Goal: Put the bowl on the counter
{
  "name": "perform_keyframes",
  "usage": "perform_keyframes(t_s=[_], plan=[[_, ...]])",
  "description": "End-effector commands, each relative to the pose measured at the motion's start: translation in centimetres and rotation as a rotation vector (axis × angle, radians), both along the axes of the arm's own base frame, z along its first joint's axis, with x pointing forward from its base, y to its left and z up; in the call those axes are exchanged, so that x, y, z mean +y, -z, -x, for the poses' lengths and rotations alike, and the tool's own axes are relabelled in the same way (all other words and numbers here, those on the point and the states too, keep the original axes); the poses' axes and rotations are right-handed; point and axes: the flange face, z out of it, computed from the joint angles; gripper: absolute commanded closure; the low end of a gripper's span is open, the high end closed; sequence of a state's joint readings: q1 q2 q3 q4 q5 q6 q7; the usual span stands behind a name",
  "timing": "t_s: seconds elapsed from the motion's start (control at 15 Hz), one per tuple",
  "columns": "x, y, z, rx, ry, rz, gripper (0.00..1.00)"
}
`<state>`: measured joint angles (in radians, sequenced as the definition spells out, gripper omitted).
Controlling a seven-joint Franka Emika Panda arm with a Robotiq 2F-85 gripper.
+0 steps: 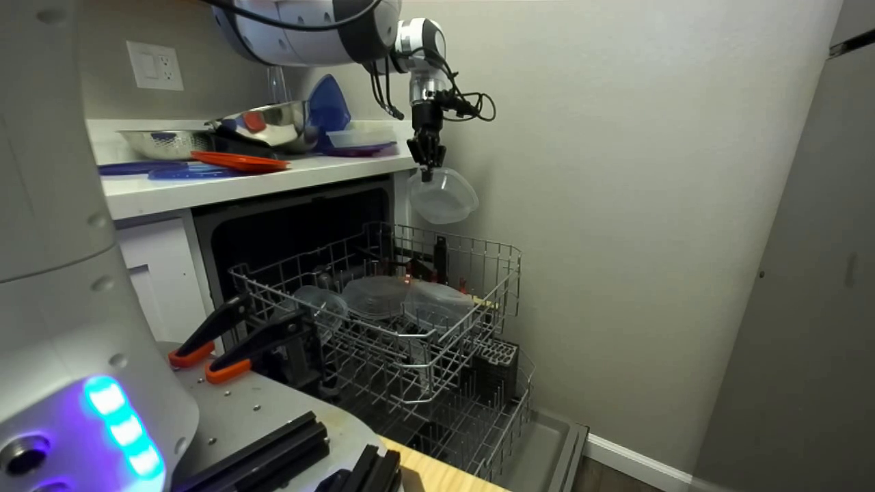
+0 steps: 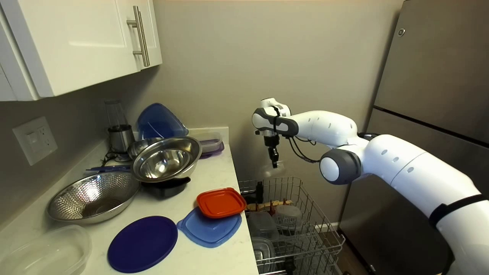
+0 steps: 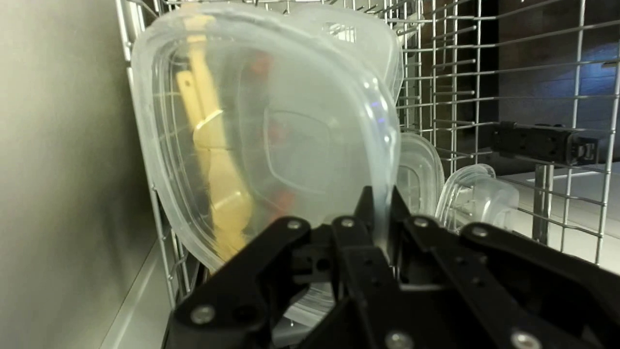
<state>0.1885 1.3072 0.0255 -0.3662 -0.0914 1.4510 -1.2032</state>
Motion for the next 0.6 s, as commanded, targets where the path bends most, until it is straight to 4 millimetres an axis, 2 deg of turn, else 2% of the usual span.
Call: perform_keyframes(t_s=[0.0,0.2,0.33,0.4,0.53], plan=[[4.5,-0.4,0.5,-0.046,-0.095,0.041,0.98],[8.5,-0.7,1.6,-0.042,-0.141,0.017,0.98],[10.3,-1.2,2.5,-0.027,-0.168,0.046,0.98],[10.7,-1.8,2.9,-0.025,-0.159,0.098,0.98],[11.5,-4.6,3.3,-0.067,-0.155,0.186,0.98]])
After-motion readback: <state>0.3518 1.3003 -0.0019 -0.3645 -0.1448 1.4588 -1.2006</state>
